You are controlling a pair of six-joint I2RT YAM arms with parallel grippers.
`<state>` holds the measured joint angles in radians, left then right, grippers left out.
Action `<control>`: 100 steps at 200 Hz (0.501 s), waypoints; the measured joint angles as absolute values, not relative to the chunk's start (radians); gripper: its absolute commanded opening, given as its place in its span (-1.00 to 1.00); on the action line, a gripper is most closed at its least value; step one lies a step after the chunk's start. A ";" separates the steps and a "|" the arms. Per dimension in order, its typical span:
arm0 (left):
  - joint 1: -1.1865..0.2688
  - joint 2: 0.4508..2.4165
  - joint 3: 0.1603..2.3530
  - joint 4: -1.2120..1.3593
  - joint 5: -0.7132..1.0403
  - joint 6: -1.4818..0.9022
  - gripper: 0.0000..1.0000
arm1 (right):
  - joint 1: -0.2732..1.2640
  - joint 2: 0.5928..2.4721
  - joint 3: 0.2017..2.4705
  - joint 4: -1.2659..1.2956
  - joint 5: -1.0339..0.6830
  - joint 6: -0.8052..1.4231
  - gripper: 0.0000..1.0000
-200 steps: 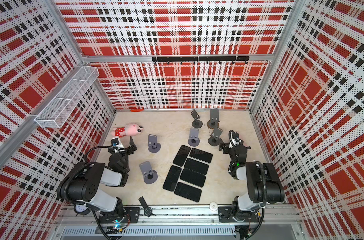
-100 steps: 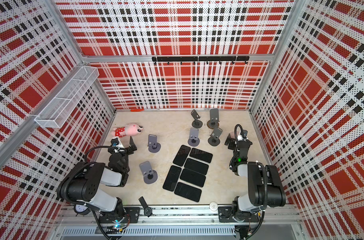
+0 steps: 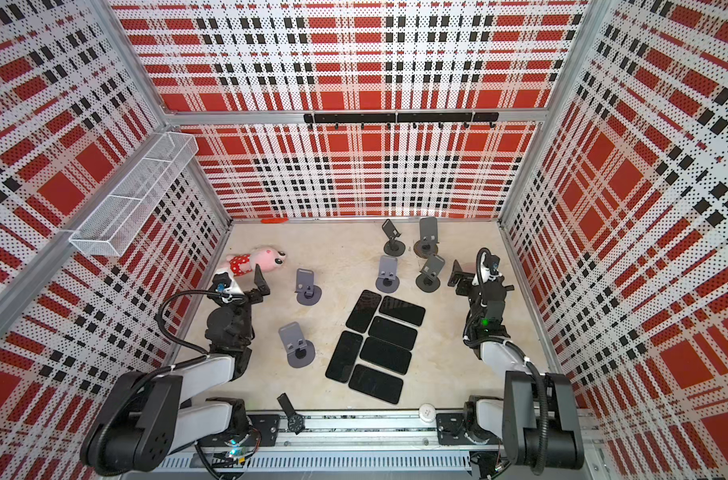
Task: Remove the phone from the phone stand
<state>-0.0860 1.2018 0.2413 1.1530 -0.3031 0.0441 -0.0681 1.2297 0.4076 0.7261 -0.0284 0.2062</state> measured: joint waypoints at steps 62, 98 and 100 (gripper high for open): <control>-0.086 1.211 0.271 0.992 -0.207 0.059 0.96 | -0.066 1.299 0.337 0.849 -0.298 0.146 0.99; -0.083 1.183 0.270 0.964 -0.176 0.051 0.96 | 0.052 1.289 0.310 0.939 -0.360 0.143 0.99; -0.083 1.182 0.270 0.963 -0.176 0.050 0.96 | 0.062 1.283 0.302 0.948 -0.360 0.141 1.00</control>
